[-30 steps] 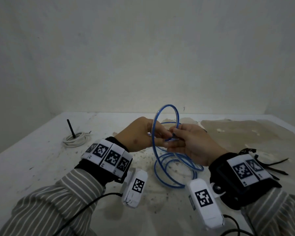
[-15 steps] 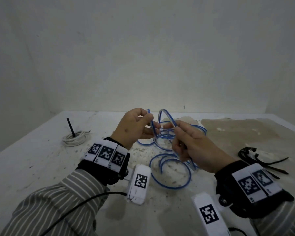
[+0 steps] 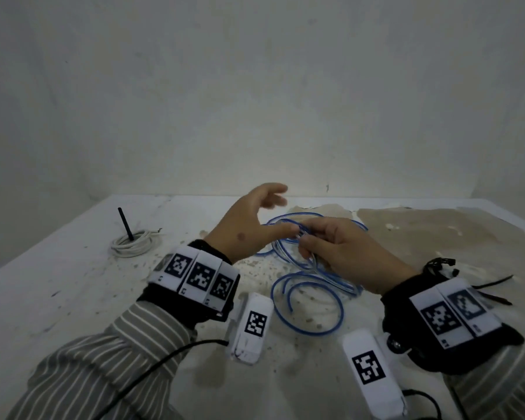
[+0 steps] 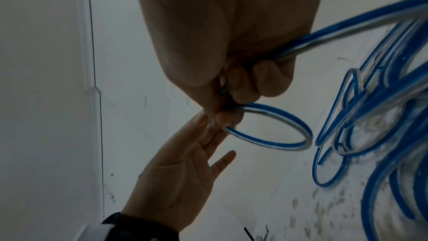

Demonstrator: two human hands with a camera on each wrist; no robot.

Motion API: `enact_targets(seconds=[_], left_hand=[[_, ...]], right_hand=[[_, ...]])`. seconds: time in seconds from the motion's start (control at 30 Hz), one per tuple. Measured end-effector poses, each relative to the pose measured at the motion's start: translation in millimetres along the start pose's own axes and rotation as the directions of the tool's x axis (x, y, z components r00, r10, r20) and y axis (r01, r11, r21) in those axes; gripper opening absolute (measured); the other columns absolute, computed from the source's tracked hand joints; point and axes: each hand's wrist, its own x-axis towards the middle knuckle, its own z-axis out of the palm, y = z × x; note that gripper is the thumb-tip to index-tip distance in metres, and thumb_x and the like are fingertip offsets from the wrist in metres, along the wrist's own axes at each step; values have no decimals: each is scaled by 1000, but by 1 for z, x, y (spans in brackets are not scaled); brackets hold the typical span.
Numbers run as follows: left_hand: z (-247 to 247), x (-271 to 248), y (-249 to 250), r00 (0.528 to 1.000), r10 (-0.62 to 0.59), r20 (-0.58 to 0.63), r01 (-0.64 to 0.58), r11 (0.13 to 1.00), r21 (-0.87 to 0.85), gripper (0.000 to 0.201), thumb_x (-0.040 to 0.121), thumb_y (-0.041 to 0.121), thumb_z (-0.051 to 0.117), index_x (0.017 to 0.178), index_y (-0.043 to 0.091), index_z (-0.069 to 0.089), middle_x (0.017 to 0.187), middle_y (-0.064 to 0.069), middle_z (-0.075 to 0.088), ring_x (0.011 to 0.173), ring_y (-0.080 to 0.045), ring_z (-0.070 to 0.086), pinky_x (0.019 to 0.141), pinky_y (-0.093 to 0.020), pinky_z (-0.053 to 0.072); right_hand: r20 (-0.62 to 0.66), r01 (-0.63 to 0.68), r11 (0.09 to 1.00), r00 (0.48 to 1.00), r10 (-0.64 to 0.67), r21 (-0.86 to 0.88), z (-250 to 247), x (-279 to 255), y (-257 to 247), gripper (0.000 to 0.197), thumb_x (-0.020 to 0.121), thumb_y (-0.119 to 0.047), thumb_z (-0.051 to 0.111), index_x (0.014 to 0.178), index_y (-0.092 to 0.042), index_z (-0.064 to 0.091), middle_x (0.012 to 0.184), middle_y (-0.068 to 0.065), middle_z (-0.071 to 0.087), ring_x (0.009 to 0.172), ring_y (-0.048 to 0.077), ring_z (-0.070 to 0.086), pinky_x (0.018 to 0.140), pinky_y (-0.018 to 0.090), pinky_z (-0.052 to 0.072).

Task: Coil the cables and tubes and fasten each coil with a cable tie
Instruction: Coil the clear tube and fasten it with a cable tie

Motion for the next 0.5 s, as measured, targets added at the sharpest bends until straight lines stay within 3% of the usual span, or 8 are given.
enact_targets(seconds=[0.07,0.17,0.3,0.43,0.5], left_hand=[[-8,1,8,976,-15,216,12,1000,14,33,81,22,69,111,10,64,89,-6,68,80,-11,60,73,-15,45],[-13,4,15,925,-54,376,59,998,0,14,85,15,63,92,5,70,69,-10,60,63,-15,52,63,-22,43],[-13,3,17,883,-107,458,150,987,-59,8,85,9,62,87,6,70,65,2,67,56,-8,53,59,-21,43],[-10,0,18,844,-134,520,159,987,-4,14,86,12,61,94,4,70,69,5,72,57,-2,59,57,-16,46],[-9,0,19,849,-141,509,163,987,2,11,87,14,61,91,8,70,69,6,72,59,-2,61,60,-17,46]], right_hand=[[19,13,999,1000,-12,-33,-7,-2,-6,19,93,-8,48,98,-2,66,65,3,54,41,1,36,46,14,30],[41,32,998,999,-30,-63,-15,-5,-16,20,93,-6,50,99,-2,68,69,3,60,38,-1,42,41,9,32],[34,63,991,998,-59,-121,-17,-5,-20,18,91,-6,54,96,-10,70,73,3,67,46,-6,53,47,6,37],[-21,76,992,997,-78,-98,-18,-4,-14,14,87,-4,60,92,-10,71,78,2,73,70,5,67,68,12,50],[-40,86,992,995,-90,-90,-19,-5,-13,11,86,-7,61,91,-8,72,73,-3,72,65,3,66,65,11,49]])
